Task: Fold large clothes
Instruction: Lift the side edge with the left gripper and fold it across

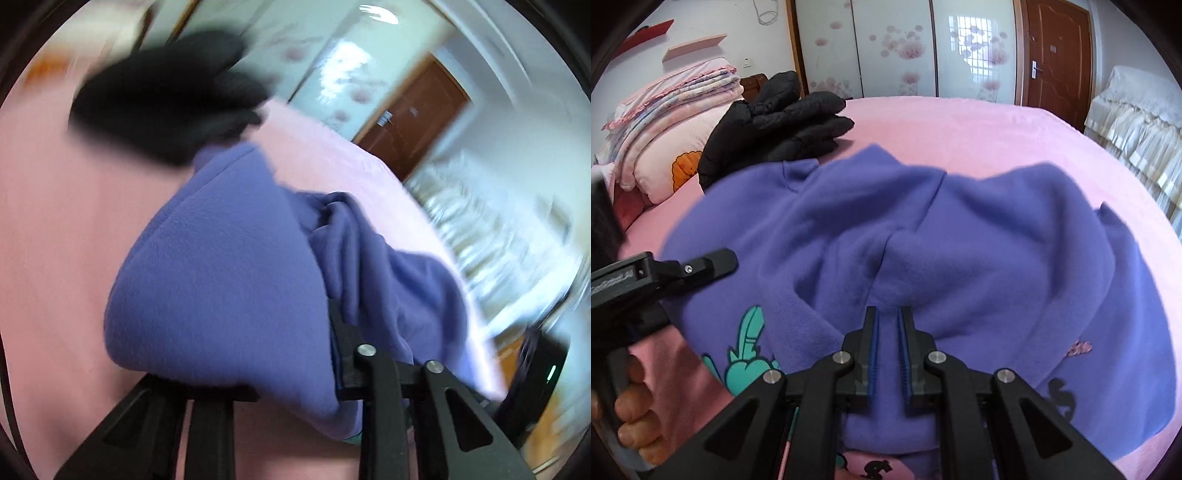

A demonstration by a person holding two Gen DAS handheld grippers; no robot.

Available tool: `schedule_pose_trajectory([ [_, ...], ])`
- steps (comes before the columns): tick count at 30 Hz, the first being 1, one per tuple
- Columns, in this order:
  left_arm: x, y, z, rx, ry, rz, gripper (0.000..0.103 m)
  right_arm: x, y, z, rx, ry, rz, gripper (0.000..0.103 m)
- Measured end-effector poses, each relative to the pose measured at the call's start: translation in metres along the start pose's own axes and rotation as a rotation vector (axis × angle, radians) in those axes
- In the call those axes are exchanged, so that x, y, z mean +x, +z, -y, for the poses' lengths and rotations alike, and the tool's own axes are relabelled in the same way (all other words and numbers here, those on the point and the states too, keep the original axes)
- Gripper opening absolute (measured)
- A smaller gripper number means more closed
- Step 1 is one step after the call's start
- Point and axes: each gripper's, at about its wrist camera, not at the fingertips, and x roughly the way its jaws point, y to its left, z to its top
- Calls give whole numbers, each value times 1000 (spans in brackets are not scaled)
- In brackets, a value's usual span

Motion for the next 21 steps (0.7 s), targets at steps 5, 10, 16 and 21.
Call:
schedule_pose_trajectory([
  [5,-18,4,78,326,63,94,20,0,-11,14,67,37,-2,10],
  [10,-29,8,143,583,27,151,20,-12,-18,47,186,134,12,10],
  [16,-35,-5,222,819,-43,156,20,-28,-38,95,384,231,10,10],
  [21,-11,-13,273,875,-15,88,22,-50,-60,129,513,240,-9,11],
])
